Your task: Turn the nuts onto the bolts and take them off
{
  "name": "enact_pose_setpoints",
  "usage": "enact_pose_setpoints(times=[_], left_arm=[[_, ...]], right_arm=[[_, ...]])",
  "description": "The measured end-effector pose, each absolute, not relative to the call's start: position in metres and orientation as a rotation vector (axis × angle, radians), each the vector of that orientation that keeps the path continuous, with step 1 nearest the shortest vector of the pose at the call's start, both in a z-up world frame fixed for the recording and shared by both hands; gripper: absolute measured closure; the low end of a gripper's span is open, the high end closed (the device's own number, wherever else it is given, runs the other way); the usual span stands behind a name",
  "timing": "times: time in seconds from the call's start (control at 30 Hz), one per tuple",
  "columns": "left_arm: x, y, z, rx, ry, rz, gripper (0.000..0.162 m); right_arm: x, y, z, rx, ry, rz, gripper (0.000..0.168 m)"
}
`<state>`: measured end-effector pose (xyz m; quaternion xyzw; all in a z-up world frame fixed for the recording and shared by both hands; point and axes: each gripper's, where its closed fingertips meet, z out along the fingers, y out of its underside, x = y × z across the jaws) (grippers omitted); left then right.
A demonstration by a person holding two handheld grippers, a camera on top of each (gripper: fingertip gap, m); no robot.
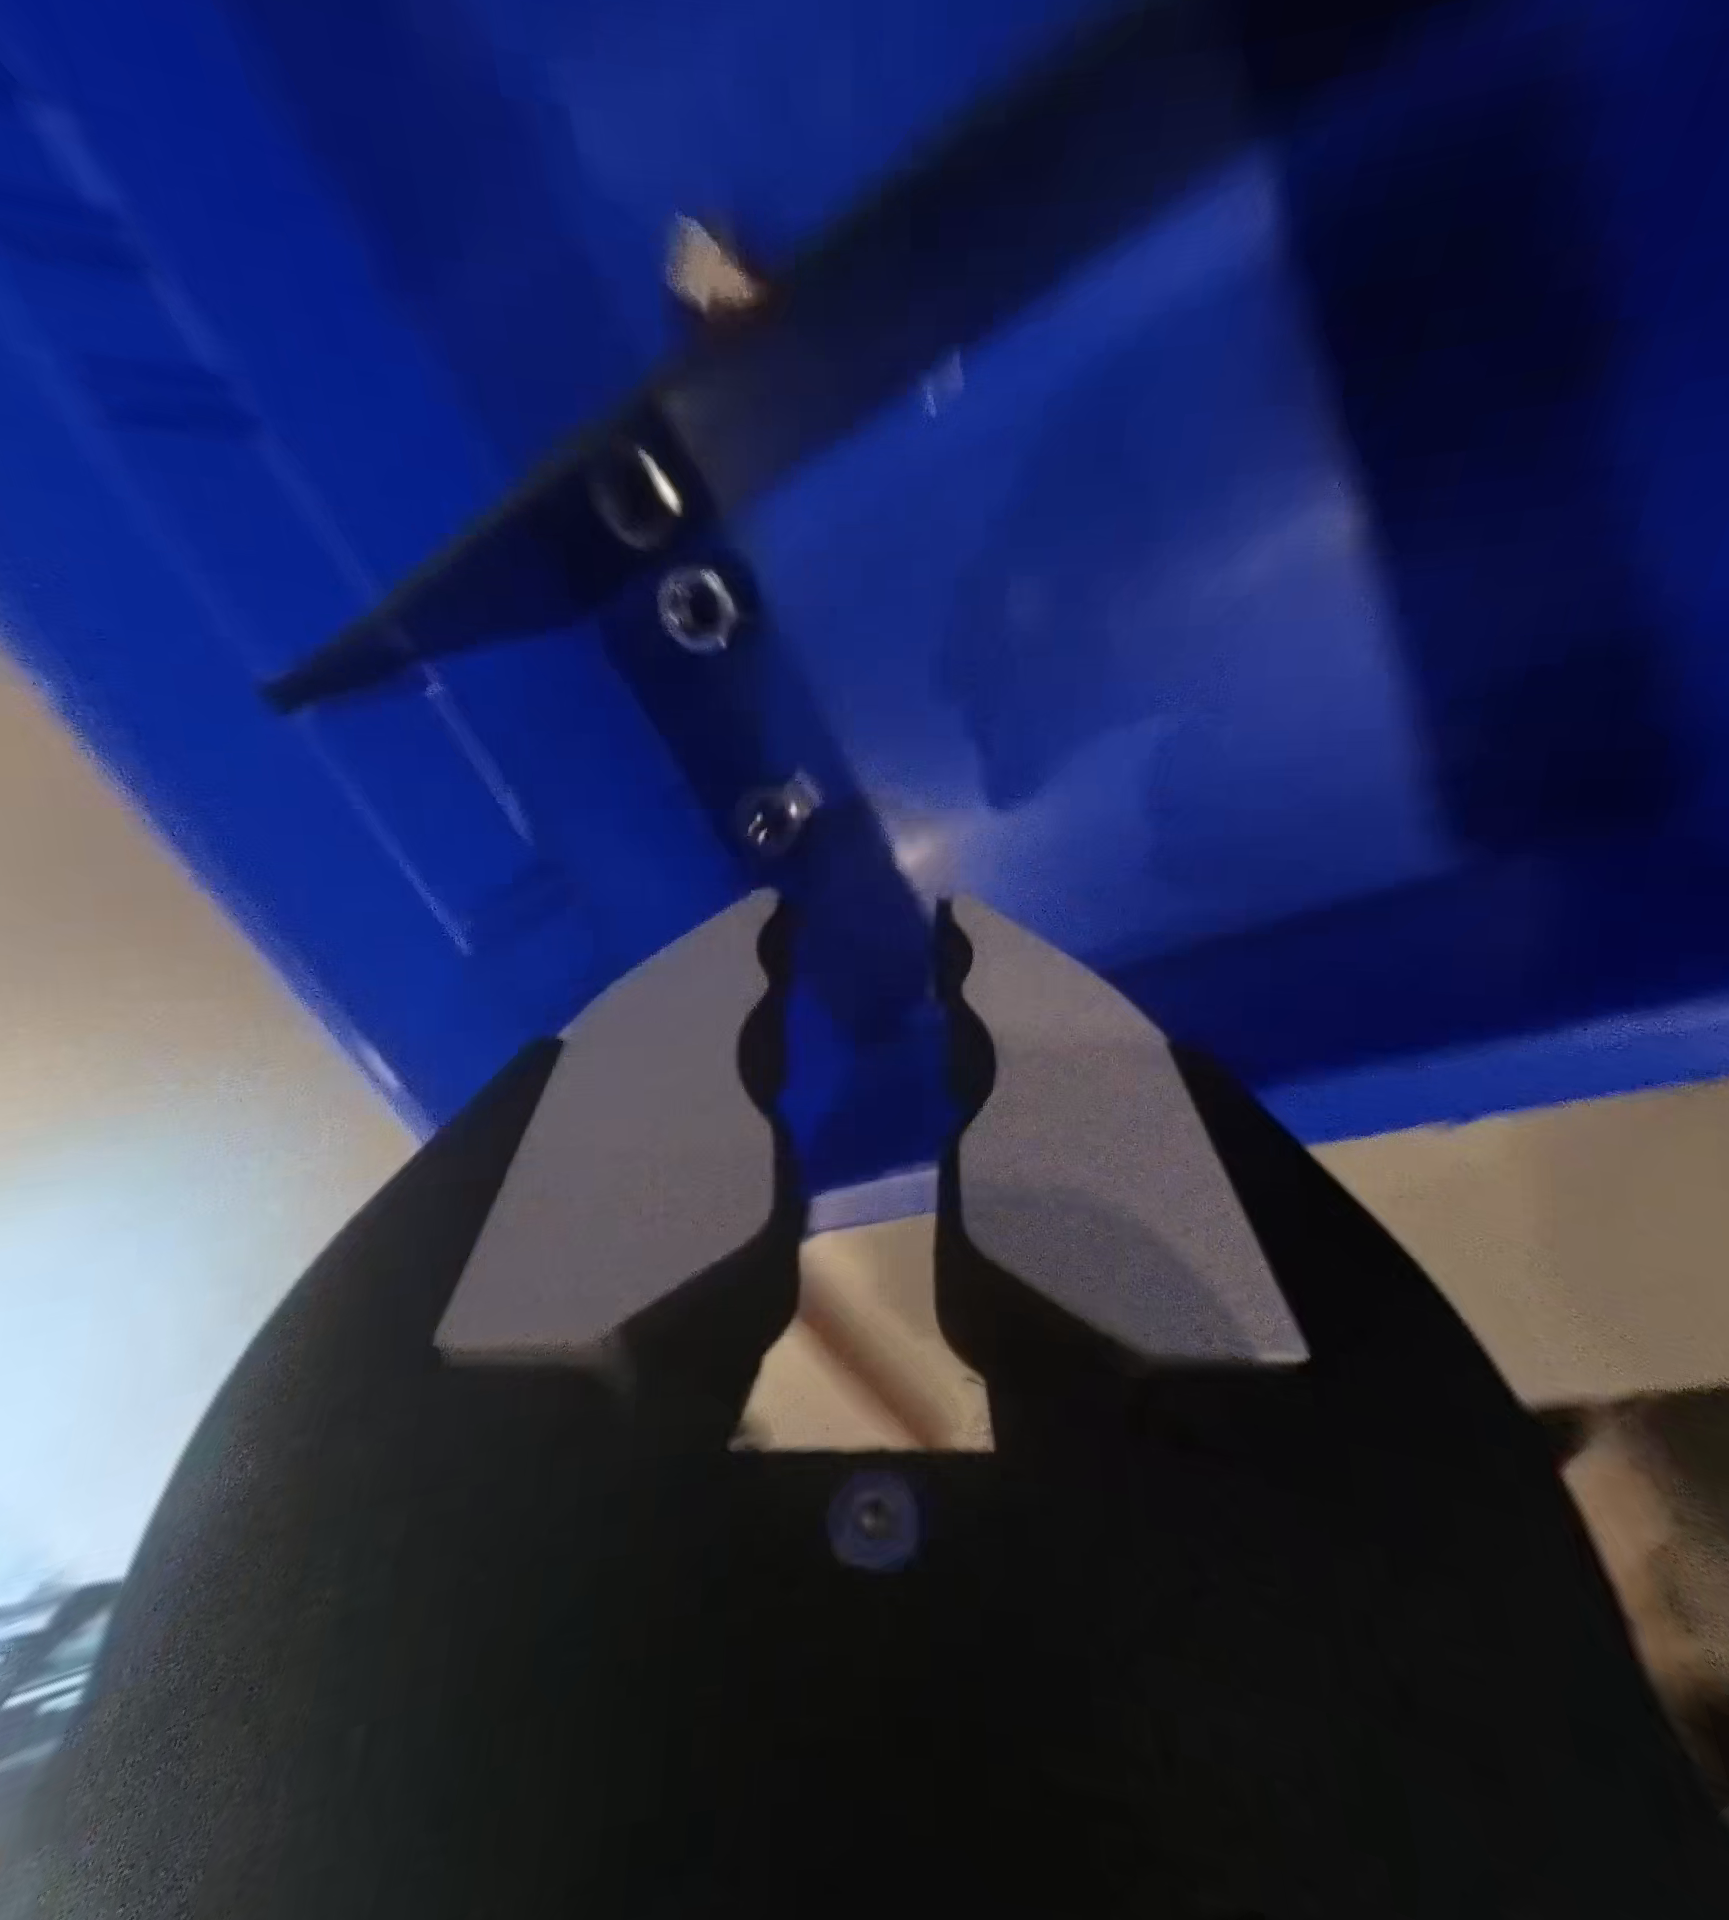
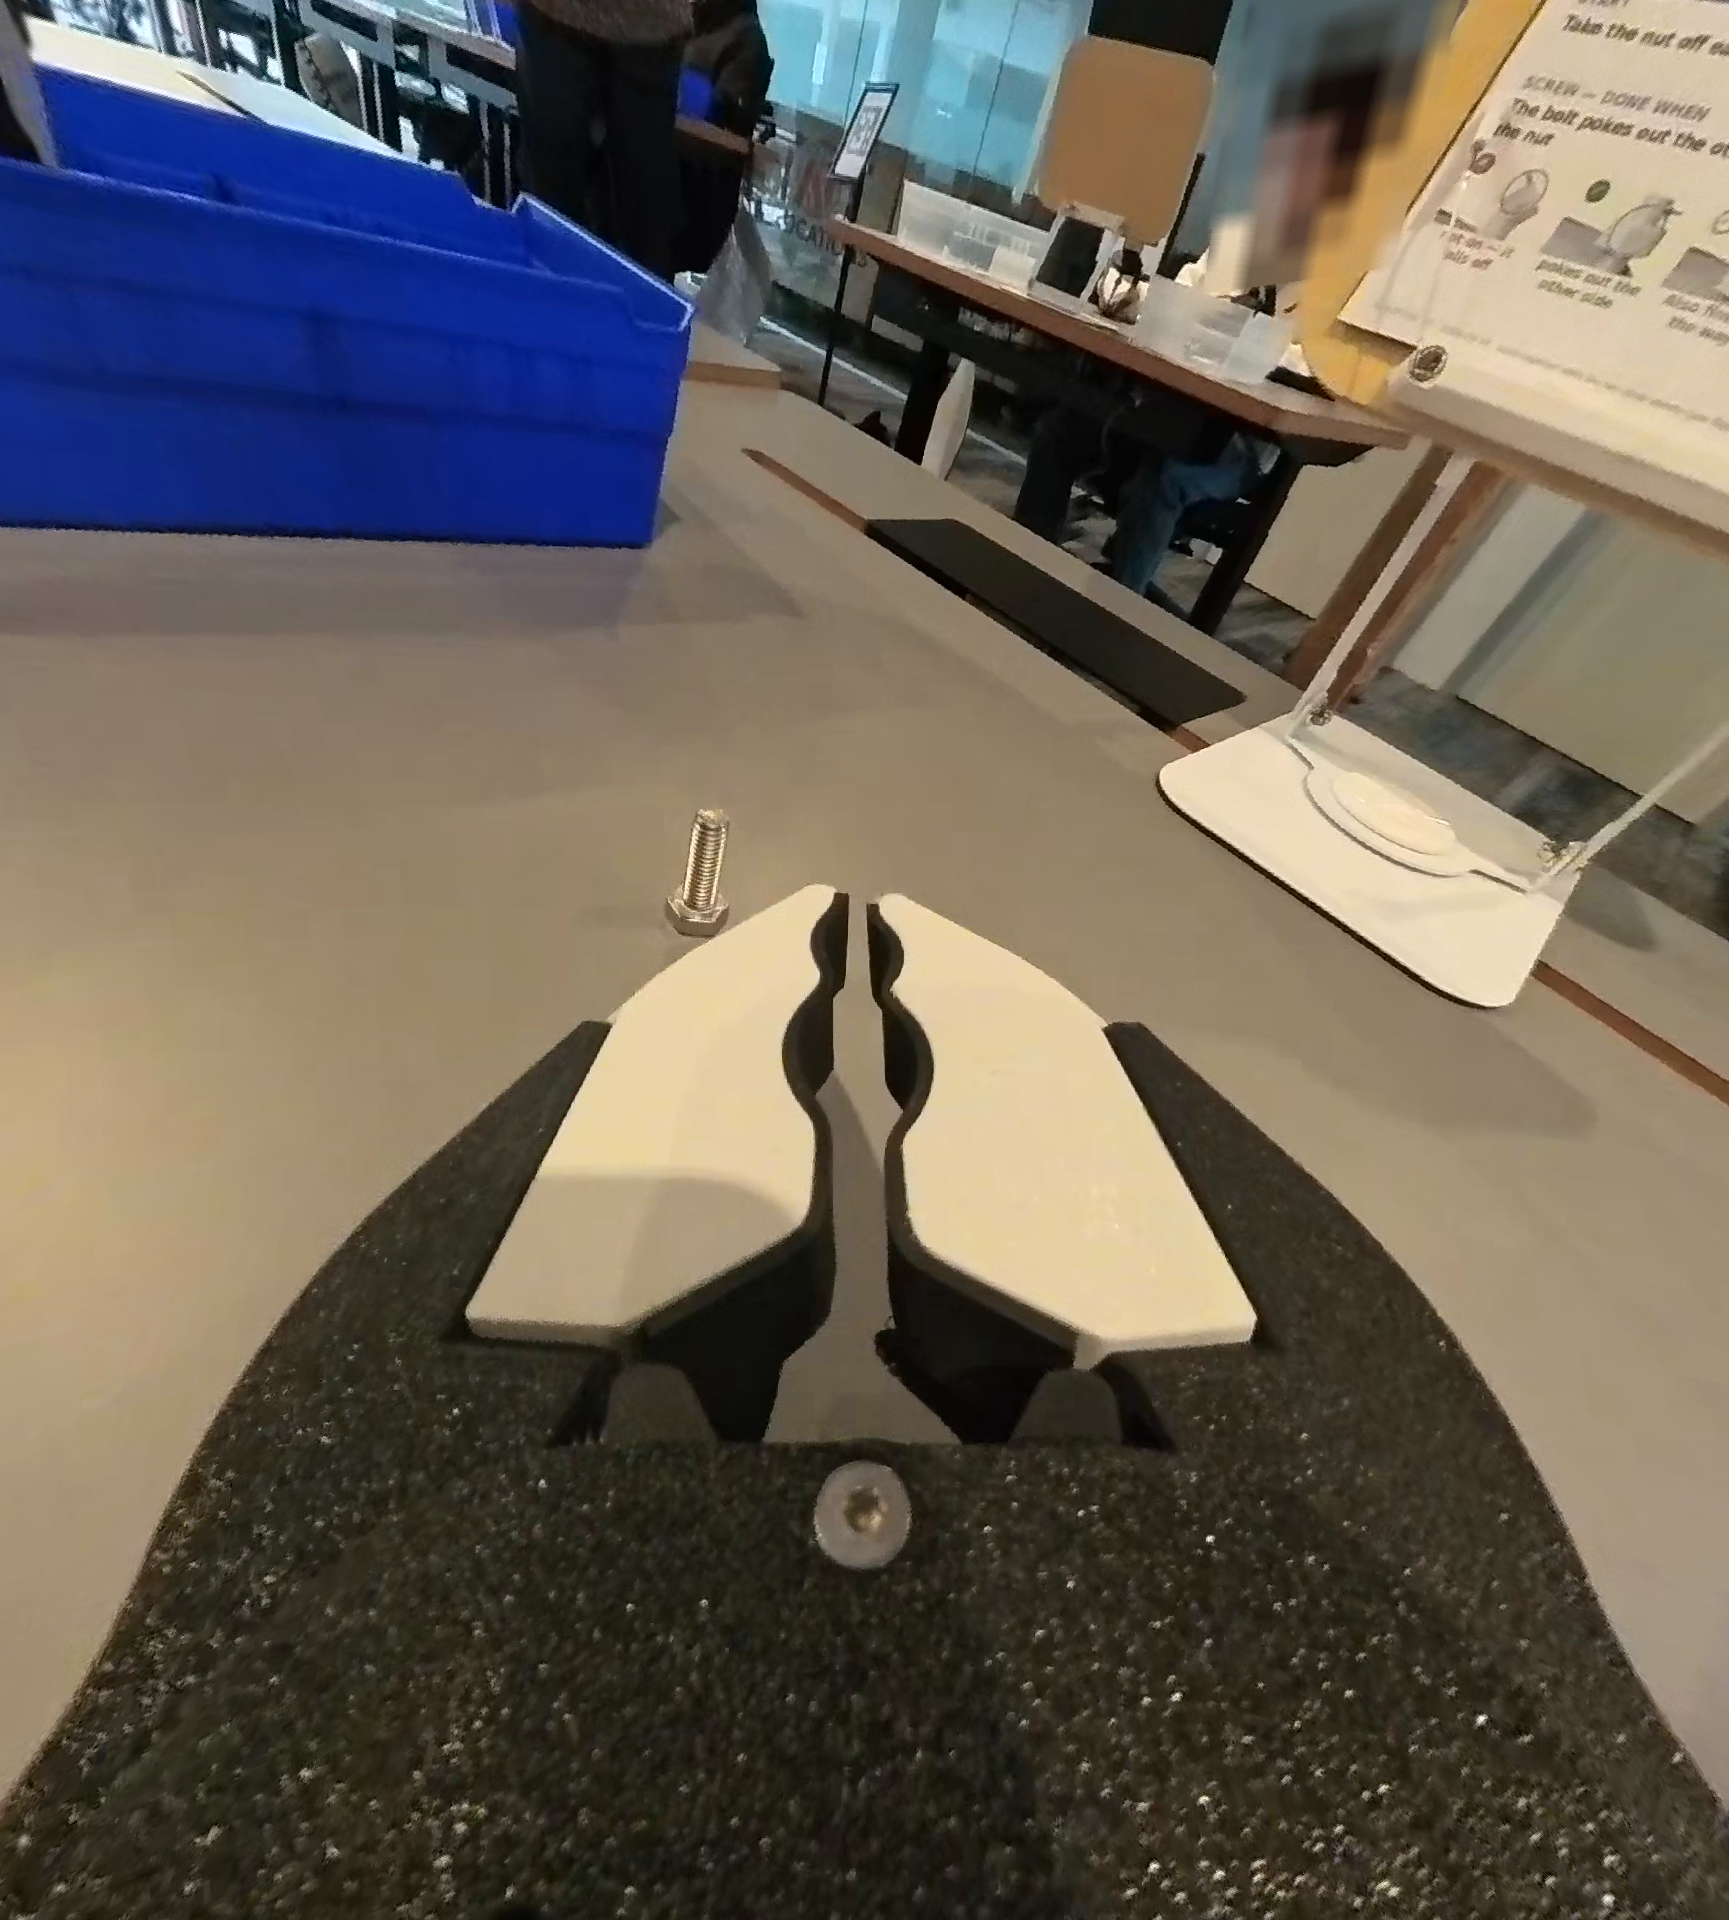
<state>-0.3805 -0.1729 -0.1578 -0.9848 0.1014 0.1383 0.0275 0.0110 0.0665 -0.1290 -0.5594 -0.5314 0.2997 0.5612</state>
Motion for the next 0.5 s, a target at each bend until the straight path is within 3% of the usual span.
enact_pose_setpoints(times=[0.23,0.5], left_arm=[[-0.390,-0.178,-0.180,-3.164,0.515,0.324,0.126],[-0.400,-0.170,-0.190,-3.206,0.512,0.285,0.132]], right_arm=[[0.011,0.066,-0.129,-1.314,-1.252,0.711,0.165],[0.011,0.065,-0.128,-1.310,-1.257,0.718,0.165]])
